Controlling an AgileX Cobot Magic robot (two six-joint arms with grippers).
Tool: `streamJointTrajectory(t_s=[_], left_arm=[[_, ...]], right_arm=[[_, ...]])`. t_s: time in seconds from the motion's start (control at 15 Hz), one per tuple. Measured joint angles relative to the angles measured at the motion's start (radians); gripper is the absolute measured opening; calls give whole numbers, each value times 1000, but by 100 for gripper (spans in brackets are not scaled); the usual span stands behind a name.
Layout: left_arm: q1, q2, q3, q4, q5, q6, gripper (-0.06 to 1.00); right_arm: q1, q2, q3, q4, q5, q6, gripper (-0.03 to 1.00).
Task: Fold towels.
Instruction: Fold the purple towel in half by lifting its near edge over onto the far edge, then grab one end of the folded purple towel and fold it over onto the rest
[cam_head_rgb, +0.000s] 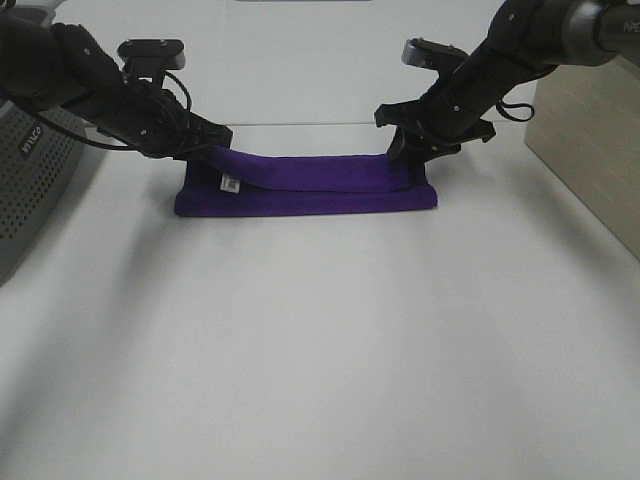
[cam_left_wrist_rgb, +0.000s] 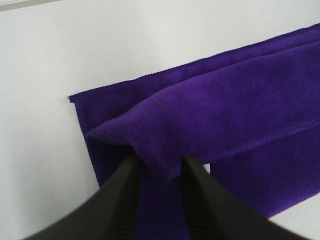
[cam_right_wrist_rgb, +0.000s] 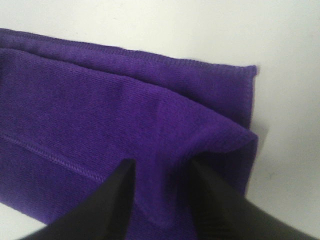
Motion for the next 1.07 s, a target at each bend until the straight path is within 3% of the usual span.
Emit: streamJointTrajectory(t_s=[0.13, 0.27, 0.47, 0.67, 1.07], left_arm=[[2, -8, 0, 29, 64, 0, 68], [2, -34, 0, 43, 164, -15, 82], [12, -49, -73, 120, 359, -95, 84], [91, -1, -252, 138, 606, -131, 84], [230, 261, -578, 31, 876, -98, 84]], right_arm=[[0, -7, 0, -55, 19, 11, 71], [0, -33, -4, -121, 81, 33, 79], [0, -103, -12, -192, 260, 82, 80], [0, -154, -12, -203, 453, 118, 80], [0, -197, -12, -207, 487, 140, 80]])
